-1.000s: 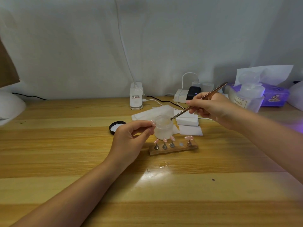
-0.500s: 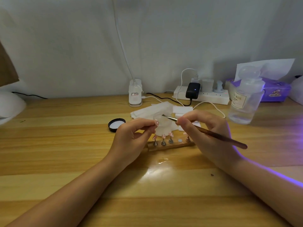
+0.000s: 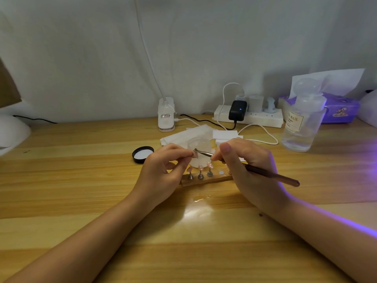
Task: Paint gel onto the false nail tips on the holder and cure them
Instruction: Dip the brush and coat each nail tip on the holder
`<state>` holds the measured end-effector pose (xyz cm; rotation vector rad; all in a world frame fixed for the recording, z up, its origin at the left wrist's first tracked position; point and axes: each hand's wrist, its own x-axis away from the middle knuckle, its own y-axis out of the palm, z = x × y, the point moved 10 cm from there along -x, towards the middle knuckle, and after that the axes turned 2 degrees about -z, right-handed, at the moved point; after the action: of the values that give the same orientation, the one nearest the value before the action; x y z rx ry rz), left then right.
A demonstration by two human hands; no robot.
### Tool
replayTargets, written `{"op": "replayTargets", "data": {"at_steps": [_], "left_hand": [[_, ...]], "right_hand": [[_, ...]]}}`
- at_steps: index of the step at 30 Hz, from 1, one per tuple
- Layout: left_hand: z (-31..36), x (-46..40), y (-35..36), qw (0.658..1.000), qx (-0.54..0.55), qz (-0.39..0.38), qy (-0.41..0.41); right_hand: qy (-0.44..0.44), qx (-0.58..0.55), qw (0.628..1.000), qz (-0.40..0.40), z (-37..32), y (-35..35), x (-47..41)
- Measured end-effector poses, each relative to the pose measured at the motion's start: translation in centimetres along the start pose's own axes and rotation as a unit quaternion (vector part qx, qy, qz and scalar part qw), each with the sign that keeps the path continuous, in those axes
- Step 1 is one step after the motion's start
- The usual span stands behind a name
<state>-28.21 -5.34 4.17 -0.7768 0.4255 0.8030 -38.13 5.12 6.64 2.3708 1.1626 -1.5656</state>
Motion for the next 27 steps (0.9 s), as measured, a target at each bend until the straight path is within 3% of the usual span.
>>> {"op": "replayTargets", "data": {"at_steps": [9,27], "left_hand": [[0.09,0.02,0.07,1.0,0.002,-0.006,-0.002],[-0.21,-0.03,0.11,1.0,-0.004,-0.013,-0.02]], "right_hand": [[0.026,-0.026,0.999,0.02,0.55,-0.39,0.3],[0.026,-0.019,0.999,-0.017,0.61,0.51,0.27]]}}
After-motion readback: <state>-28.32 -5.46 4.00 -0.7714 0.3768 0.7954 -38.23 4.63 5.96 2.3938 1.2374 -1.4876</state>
